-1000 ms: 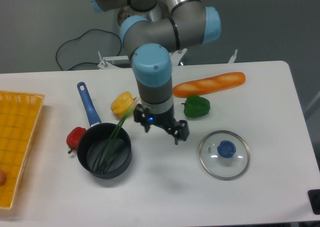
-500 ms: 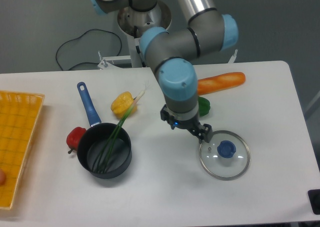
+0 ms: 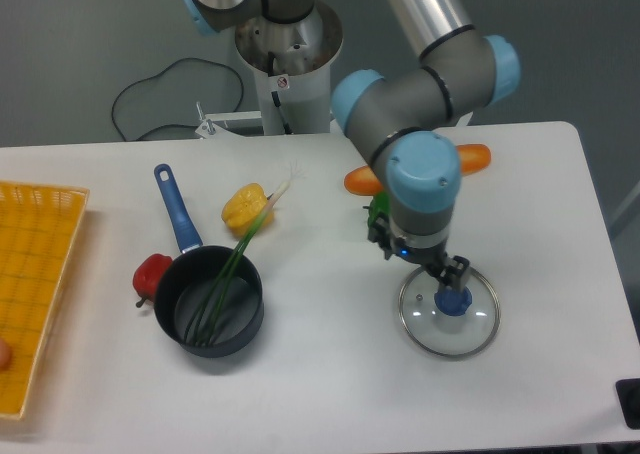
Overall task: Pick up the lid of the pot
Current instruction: 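Lower the gripper onto the blue knob and close on it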
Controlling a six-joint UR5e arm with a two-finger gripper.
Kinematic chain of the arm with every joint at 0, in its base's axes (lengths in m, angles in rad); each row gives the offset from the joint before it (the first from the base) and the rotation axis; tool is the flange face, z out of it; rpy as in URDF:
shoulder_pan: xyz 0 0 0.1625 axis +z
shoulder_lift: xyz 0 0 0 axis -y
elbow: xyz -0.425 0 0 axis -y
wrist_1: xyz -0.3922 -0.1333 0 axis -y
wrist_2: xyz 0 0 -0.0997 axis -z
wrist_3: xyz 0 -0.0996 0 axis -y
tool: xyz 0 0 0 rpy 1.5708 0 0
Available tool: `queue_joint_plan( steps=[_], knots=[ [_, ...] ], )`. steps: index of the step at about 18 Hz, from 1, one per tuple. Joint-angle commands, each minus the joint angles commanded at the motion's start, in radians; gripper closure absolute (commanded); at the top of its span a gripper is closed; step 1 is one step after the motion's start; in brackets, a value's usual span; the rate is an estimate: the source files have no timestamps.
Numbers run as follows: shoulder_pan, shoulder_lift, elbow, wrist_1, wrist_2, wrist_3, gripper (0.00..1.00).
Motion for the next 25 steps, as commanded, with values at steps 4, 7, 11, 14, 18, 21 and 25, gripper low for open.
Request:
queue_joint_plan(
  steps=[4,7,11,14,18,21,25],
  knots=[
    [0.021,-0.078,0.047,0.044,-0.003,0.043,0.00],
    [0.041,-0.097,0.057,0.049,-0.005,0.082,0.00],
    [0.064,-0.106,0.064,0.051,-0.026,0.086,0.00],
    [0.075,-0.109,0.066,0.052,-0.063,0.086,0.00],
    [0.078,-0.114,0.065,0.064,-0.090,0.085,0.00],
    [0.083,-0.114,0.055,0.067,-0.097,0.086,0.00],
    [0.083,-0.118,0.043,0.080,-0.097,0.086,0.00]
  ],
)
